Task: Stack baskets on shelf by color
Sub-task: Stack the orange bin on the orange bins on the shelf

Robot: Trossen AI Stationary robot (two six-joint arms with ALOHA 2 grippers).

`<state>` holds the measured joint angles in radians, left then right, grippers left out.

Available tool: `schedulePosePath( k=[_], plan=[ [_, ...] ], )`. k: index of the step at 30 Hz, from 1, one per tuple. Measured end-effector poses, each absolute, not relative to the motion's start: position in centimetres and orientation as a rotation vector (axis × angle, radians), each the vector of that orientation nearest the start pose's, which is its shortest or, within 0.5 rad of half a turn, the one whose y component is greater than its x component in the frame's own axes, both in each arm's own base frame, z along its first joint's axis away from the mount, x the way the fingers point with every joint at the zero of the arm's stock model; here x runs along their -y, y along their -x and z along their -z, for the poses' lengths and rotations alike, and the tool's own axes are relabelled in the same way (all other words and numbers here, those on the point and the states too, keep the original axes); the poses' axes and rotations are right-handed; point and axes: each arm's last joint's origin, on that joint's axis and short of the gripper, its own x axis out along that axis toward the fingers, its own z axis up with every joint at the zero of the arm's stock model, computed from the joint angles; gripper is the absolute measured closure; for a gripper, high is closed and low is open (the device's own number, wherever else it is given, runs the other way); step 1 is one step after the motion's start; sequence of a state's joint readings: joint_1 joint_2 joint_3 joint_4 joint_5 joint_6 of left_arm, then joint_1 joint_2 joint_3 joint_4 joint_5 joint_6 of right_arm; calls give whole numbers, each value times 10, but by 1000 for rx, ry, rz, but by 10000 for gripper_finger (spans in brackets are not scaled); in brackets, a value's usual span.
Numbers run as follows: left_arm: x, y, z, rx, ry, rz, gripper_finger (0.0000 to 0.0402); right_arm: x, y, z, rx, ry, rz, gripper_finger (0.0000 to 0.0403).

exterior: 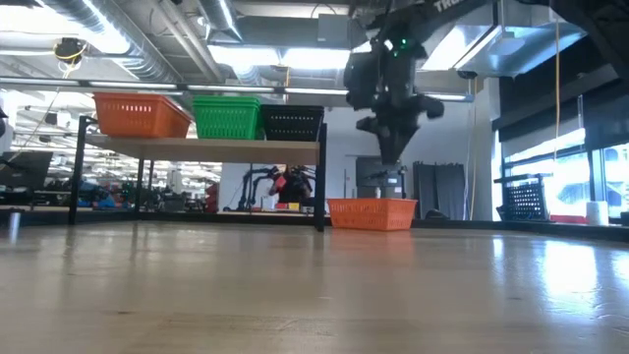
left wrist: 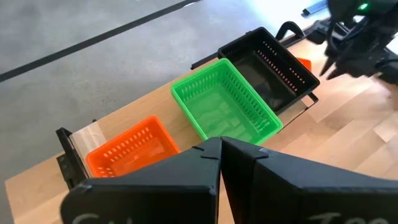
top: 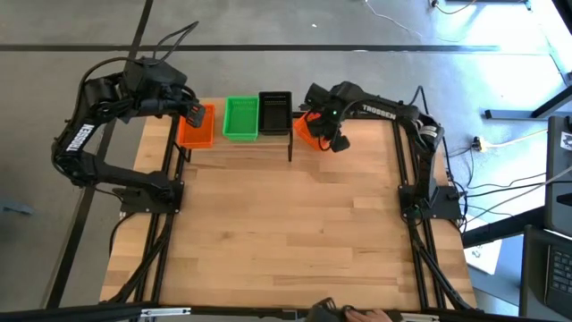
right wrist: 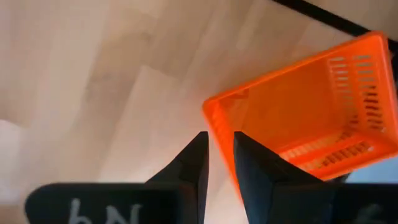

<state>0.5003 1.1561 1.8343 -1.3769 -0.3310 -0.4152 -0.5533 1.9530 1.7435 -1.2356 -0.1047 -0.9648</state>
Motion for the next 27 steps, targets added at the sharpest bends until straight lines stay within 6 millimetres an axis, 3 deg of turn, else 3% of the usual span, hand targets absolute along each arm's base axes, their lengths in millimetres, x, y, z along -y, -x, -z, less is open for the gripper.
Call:
schedulePosePath(
  k=[10, 15, 27],
  plan=[
    [-75, -118, -484, -540, 437, -936, 402, 197, -323, -222, -1389, 425, -413, 332],
    [-75, -118, -484, -539, 439, -937, 402, 199, -322, -209, -1412, 467, -374, 332],
    [-76, -119, -484, -532, 461, -945, 401, 204, -317, -203, -1443, 519, -379, 332]
  ],
)
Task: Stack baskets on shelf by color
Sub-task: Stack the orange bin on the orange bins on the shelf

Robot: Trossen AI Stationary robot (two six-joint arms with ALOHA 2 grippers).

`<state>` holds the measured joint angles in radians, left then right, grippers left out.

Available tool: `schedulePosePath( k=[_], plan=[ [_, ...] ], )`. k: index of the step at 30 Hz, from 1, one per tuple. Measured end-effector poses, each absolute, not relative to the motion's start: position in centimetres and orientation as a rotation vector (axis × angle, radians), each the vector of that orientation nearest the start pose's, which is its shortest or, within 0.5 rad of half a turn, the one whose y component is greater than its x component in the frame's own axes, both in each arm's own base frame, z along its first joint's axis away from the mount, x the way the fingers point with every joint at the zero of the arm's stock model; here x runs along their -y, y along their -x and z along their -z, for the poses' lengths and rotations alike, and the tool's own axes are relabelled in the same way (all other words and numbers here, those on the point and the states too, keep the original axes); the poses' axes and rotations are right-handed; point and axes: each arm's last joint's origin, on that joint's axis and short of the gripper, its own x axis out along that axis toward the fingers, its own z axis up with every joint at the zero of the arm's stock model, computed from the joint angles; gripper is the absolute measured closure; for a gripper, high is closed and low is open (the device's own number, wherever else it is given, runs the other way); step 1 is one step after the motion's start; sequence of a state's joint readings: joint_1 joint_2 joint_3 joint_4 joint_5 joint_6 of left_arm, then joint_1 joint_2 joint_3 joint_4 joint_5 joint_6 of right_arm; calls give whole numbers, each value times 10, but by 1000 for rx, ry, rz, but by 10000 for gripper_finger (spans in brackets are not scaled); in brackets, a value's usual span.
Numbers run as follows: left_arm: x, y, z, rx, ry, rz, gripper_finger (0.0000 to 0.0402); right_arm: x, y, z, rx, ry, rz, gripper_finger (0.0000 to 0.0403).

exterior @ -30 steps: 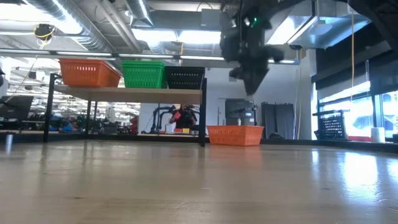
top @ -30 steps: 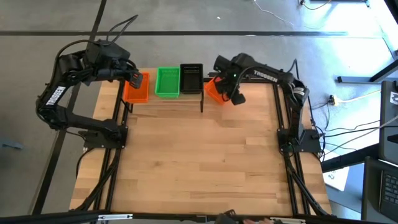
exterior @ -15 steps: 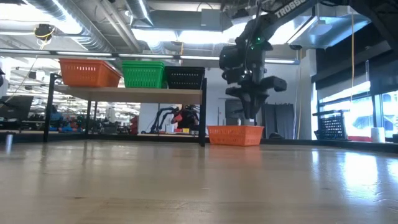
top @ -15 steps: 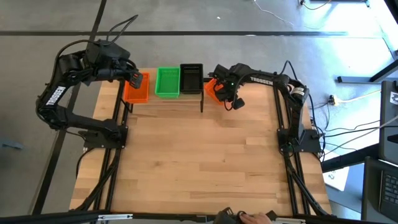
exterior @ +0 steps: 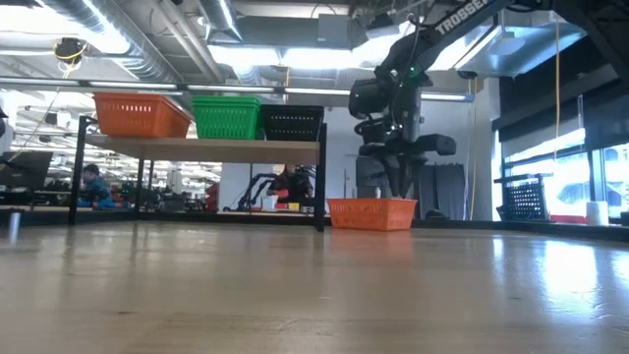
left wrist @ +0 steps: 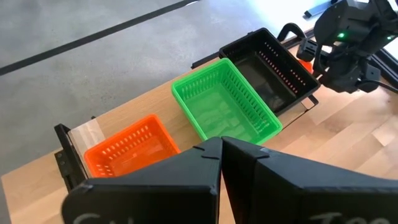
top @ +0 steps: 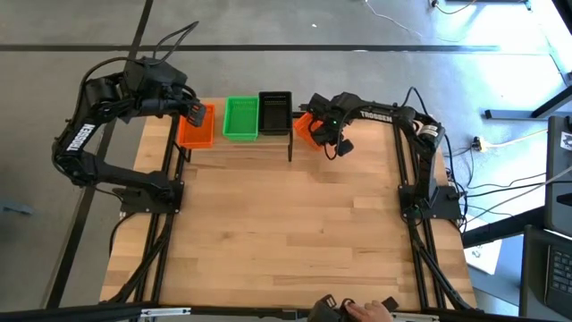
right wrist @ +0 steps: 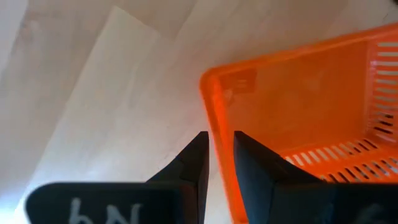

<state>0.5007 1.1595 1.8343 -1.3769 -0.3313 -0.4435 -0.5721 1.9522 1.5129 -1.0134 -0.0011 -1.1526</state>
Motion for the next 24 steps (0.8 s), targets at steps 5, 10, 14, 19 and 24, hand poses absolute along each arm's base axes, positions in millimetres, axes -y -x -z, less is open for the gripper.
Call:
schedulePosePath(
  k=[5, 10, 14, 19, 24],
  plan=[
    [-76, -119, -484, -531, 462, -945, 402, 209, -314, -202, -1452, 519, -370, 332],
    [-76, -119, -484, -531, 463, -945, 401, 212, -312, -202, -1454, 515, -365, 332],
    [-76, -119, -484, -530, 465, -946, 402, 213, -313, -198, -1458, 525, -384, 331],
    [-76, -119, -484, -524, 478, -949, 401, 215, -316, -183, -1480, 496, -414, 331],
    [-76, -119, -484, -524, 479, -948, 401, 220, -323, -171, -1464, 486, -370, 331]
  ],
)
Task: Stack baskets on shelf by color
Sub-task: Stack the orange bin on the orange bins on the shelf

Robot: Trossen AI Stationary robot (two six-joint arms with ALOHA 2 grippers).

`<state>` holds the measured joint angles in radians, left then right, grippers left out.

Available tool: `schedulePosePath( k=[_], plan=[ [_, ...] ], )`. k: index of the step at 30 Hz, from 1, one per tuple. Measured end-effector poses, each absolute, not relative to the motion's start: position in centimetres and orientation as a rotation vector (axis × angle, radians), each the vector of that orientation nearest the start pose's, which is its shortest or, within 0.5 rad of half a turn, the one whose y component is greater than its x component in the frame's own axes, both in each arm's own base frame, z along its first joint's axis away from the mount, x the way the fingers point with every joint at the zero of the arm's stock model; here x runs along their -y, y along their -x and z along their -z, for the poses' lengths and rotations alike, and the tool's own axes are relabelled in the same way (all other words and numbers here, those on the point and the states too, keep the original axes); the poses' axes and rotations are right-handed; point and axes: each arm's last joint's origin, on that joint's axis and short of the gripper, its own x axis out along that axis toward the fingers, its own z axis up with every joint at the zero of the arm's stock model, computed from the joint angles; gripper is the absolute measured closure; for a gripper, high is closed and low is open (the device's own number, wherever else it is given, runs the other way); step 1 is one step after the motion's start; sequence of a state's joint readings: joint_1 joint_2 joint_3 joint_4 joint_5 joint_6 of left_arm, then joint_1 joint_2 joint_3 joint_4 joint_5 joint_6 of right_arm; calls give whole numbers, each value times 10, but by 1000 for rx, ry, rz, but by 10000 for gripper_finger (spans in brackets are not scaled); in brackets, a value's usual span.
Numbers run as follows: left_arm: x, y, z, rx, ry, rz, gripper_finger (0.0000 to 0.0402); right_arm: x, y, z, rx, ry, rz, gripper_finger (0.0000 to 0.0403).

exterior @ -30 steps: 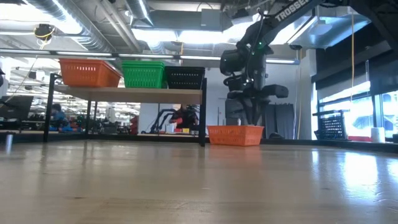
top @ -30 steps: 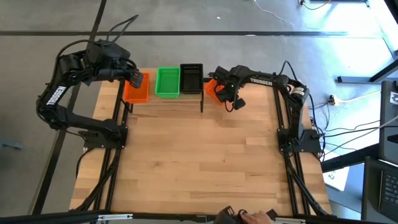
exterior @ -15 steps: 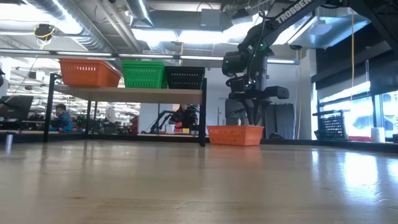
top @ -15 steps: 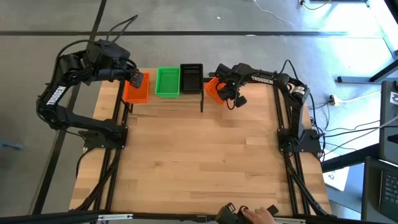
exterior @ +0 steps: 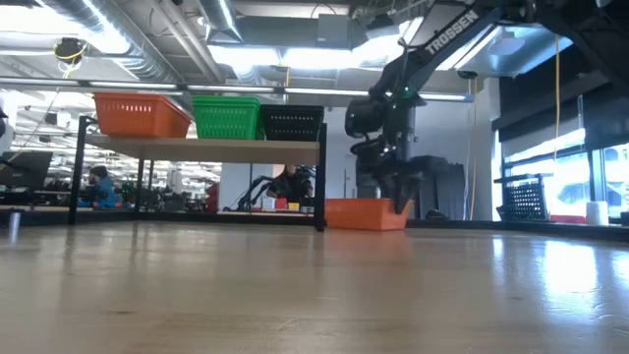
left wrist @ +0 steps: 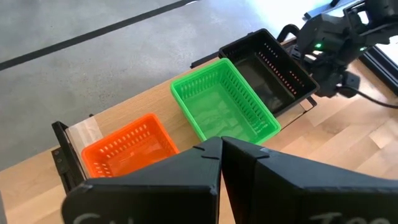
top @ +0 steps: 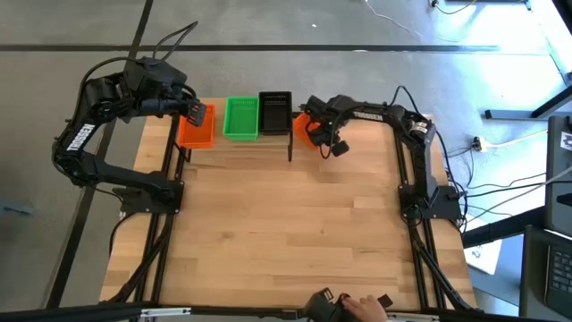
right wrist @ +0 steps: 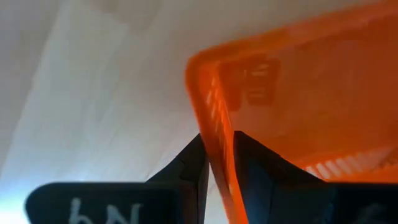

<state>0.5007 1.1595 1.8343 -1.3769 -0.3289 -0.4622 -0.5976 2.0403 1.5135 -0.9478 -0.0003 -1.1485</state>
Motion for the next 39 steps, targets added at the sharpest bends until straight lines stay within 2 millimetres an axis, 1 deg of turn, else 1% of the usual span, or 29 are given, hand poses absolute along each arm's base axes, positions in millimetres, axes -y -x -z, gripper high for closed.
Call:
schedulePosePath(
  k=[4, 6, 8, 10, 13, 18, 21, 26, 29, 33, 36, 39],
  plan=[
    [-76, -119, -484, -524, 479, -947, 402, 225, -331, -164, -1434, 419, -246, 331],
    [-76, -119, -484, -524, 479, -946, 401, 225, -331, -160, -1446, 372, -220, 332],
    [-76, -119, -484, -524, 479, -946, 401, 225, -332, -156, -1464, 339, -207, 340],
    [-76, -119, -484, -524, 479, -946, 401, 223, -330, -154, -1488, 269, -166, 358],
    [-76, -119, -484, -527, 478, -946, 401, 218, -332, -156, -1505, 193, -98, 392],
    [-75, -117, -481, -565, 478, -951, 401, 194, -333, -164, -1565, 55, -46, 400],
    [-74, -116, -480, -599, 457, -945, 401, 171, -334, -177, -1603, -10, -26, 401],
    [-74, -115, -479, -617, 433, -938, 401, 121, -341, -198, -1600, -123, -56, 402],
    [-74, -115, -479, -620, 427, -935, 401, 87, -348, -210, -1573, -148, -41, 403],
    [-73, -115, -479, -636, 391, -920, 401, 36, -357, -225, -1534, -178, -64, 403],
    [-73, -114, -480, -643, 376, -912, 401, -4, -367, -239, -1476, -139, -104, 403],
    [-73, -114, -479, -650, 364, -906, 401, -38, -381, -253, -1323, -98, -167, 403]
  ],
)
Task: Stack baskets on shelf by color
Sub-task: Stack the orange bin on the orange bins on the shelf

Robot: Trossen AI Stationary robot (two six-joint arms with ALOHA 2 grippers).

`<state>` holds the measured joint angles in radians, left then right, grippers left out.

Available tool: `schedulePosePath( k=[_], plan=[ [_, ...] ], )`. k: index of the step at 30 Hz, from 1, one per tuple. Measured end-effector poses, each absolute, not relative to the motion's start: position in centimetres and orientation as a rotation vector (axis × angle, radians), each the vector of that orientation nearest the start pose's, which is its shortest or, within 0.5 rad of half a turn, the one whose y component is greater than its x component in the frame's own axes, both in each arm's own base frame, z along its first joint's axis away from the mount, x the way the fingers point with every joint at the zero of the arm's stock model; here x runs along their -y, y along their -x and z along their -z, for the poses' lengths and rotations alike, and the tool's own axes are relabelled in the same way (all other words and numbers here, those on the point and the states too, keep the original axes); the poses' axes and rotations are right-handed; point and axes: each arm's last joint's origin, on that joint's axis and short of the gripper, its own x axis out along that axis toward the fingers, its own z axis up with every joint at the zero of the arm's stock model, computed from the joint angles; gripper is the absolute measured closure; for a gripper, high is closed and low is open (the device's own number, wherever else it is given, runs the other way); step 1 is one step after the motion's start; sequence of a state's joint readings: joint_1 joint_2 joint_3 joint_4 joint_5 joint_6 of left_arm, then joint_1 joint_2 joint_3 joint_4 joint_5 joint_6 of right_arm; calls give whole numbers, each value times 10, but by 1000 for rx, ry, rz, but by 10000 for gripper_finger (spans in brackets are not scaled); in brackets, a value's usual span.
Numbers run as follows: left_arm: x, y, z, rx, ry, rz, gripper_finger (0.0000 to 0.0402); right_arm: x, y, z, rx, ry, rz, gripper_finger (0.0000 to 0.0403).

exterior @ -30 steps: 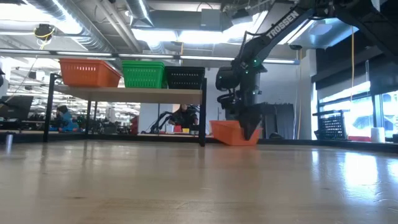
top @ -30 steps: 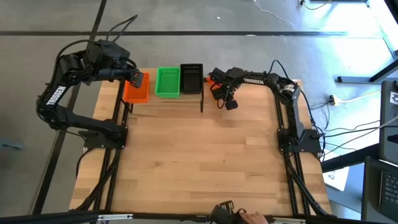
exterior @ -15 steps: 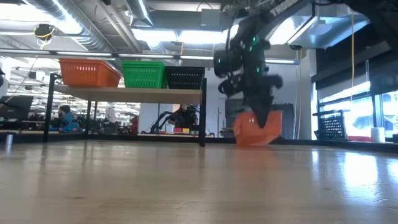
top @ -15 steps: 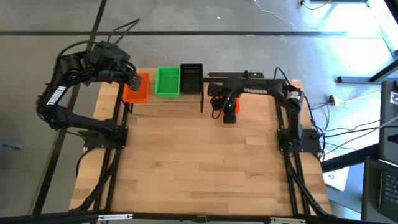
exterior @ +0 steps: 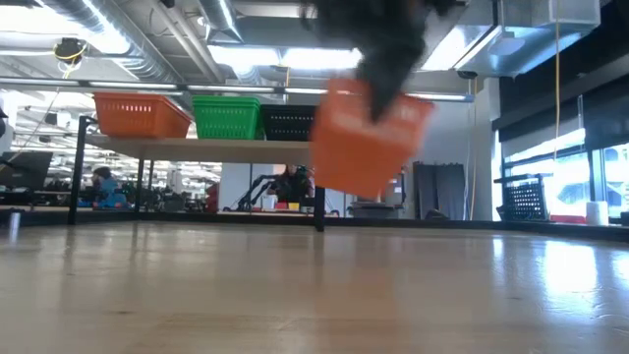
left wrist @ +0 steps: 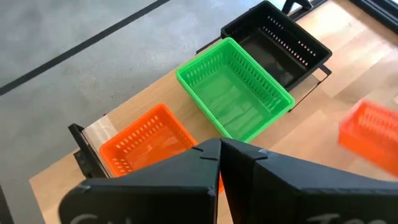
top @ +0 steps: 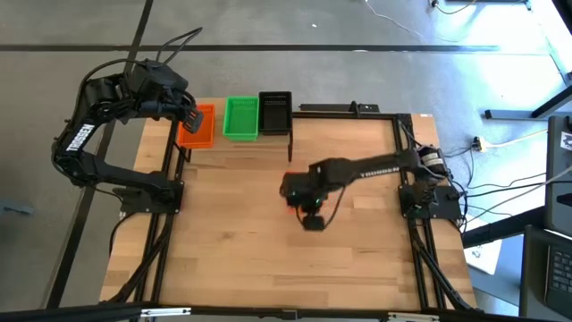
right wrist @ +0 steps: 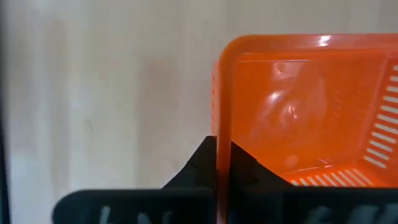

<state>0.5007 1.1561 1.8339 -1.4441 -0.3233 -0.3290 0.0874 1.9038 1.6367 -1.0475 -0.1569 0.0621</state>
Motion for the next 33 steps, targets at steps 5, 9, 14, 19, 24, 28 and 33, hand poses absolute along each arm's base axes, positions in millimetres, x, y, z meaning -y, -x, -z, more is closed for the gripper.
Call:
schedulePosePath(
  k=[5, 9, 14, 19, 24, 28, 33],
  plan=[
    [-73, -114, -479, -660, 364, -905, 401, -67, -410, -263, -1001, -43, -174, 403],
    [-72, -115, -479, -664, 376, -868, 401, -64, -431, -245, -923, -15, -178, 403],
    [-71, -115, -479, -674, 366, -839, 401, -52, -443, -225, -922, 41, -190, 403],
    [-71, -115, -478, -679, 357, -835, 401, -43, -448, -206, -975, 40, -211, 403],
    [-71, -115, -478, -688, 351, -833, 401, -45, -450, -193, -1012, 32, -237, 403],
    [-71, -115, -478, -689, 350, -833, 401, -44, -448, -192, -1034, 30, -230, 398],
    [-71, -114, -478, -698, 347, -832, 401, -44, -448, -192, -1033, 37, -236, 378]
  ],
)
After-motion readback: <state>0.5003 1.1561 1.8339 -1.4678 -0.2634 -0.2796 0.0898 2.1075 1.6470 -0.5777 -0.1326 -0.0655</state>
